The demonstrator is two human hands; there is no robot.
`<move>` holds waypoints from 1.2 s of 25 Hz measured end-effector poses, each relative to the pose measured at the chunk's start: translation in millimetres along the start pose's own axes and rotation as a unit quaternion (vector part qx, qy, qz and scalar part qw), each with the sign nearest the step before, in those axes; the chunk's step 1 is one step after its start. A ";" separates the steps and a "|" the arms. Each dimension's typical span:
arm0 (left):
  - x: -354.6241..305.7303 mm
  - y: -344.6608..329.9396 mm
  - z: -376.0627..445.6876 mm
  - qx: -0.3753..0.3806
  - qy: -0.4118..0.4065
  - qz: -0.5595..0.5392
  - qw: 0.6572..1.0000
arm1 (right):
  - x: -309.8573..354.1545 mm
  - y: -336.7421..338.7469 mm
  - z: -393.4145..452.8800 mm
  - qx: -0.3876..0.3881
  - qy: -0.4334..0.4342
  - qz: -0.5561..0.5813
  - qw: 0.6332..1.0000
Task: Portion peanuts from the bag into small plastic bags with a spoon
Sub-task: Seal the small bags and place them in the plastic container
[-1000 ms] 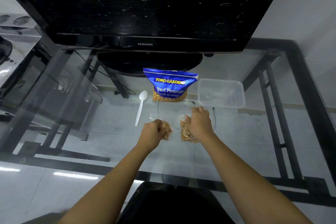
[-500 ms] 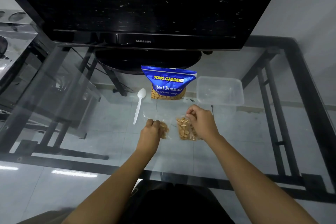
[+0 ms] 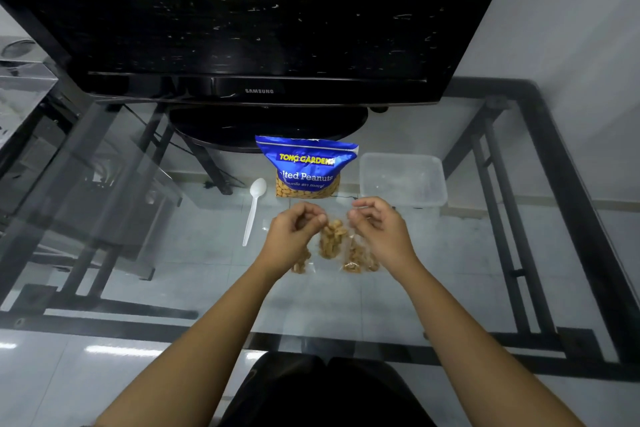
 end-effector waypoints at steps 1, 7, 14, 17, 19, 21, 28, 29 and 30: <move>-5.8 0.4 1.8 0.011 -0.006 -0.025 1.000 | 0.9 -0.3 -0.7 -0.003 -0.005 0.055 0.998; -42.0 7.0 6.6 0.005 -0.031 -0.025 0.999 | 15.6 -12.0 -1.1 -0.033 0.011 0.216 0.976; -55.3 18.5 8.2 -0.028 -0.054 0.126 0.990 | 24.4 -8.5 2.9 -0.072 0.004 0.177 0.982; -56.4 18.3 7.4 -0.007 -0.037 0.074 0.997 | 27.4 -8.1 2.9 -0.068 0.010 0.151 0.986; -61.5 14.0 7.2 0.013 -0.037 0.074 0.997 | 30.8 -8.1 2.6 -0.067 0.015 0.137 0.988; -67.3 11.5 8.0 0.002 -0.046 0.145 0.988 | 32.5 -9.2 2.6 -0.068 0.017 0.122 0.990; -71.3 15.3 11.2 -0.031 -0.042 0.275 0.960 | 38.2 -4.1 3.9 -0.146 0.017 -0.042 0.988; -70.1 17.3 11.9 -0.027 -0.038 0.279 0.959 | 35.9 -2.6 5.4 -0.148 0.014 -0.037 0.988; -68.6 19.6 12.7 -0.026 -0.036 0.283 0.958 | 34.3 -1.1 6.6 -0.147 0.013 -0.032 0.989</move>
Point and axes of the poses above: each hand's wrist, its own z-axis towards the middle knuckle, its own y-axis out of the back of the hand, x = y × z, the point moved 5 cm from there along z, towards the middle knuckle, and after that the axes turned 14 degrees about x, right-handed, at the moved point
